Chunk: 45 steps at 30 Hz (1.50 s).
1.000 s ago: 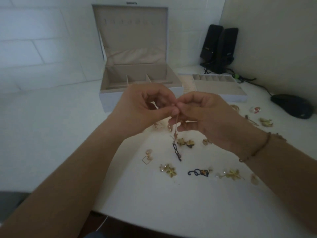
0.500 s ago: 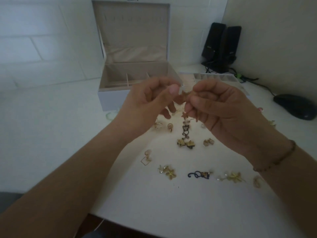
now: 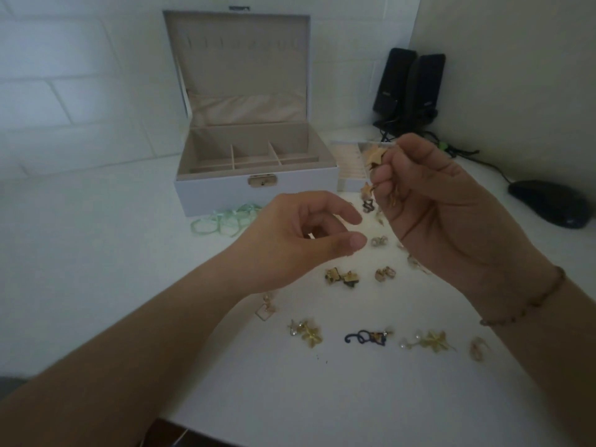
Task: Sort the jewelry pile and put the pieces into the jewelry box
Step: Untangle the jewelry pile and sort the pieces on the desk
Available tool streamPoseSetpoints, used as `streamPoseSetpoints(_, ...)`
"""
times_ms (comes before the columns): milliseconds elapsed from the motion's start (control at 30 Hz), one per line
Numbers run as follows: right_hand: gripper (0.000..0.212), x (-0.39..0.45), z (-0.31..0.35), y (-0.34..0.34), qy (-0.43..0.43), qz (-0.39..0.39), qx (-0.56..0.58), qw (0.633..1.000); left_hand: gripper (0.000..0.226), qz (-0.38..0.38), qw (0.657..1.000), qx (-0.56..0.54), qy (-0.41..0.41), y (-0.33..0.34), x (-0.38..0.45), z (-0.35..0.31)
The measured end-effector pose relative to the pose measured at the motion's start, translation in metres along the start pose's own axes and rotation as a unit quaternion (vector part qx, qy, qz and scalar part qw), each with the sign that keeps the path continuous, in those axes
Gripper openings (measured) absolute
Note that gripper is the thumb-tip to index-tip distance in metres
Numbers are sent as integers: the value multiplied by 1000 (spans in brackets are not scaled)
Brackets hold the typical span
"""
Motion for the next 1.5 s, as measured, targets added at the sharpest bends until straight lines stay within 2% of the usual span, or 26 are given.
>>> streamPoseSetpoints(67, 21, -1, -1, 1, 2, 4, 5, 1000, 33, -17, 1000, -5, 1, 1, 2, 1)
streamPoseSetpoints(233, 23, -2, -2, 1, 9, 26, 27, 999, 35, 2, 999, -20, 29, 4, 0, 0)
streamPoseSetpoints(400, 21, -1, -4, 0, 21, 55, 36, 998, 14, 0, 999, -18, 40, 4, 1, 4)
streamPoseSetpoints(633, 24, -1, -8, 0, 25, 42, 18, 999, 24, 63, 996, -56, 39, 1, 0, 2)
streamPoseSetpoints(800, 25, -2, -10, 0, 34, 55, 34, 997, 15, 106, 988, -98, 46, 4, -2, -2)
streamPoseSetpoints(967, 26, -4, -11, 2, 25, 61, 56, 996, 17, 130, 985, -107, 38, 5, -2, -3)
streamPoseSetpoints(1167, 23, -4, -9, -1, 44, 55, 34, 997, 24, 138, 981, -128, 44, 4, -2, -5)
streamPoseSetpoints(1300, 19, -4, -9, -6, 61, 39, 36, 997, 21, 137, 980, -133, 59, 3, -3, -6)
streamPoseSetpoints(1500, 29, -2, -14, -8, 41, 34, -57, 997, 16, 126, 978, -132, 101, -1, -1, -3)
Point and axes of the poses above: each hand's wrist, its own x-axis towards the middle knuckle, its own y-axis out of the palm, z = x × y, the point moved 1 cm from there along x, towards the middle knuckle, and after that the axes turned 5 degrees about z, right-handed, at the moved point
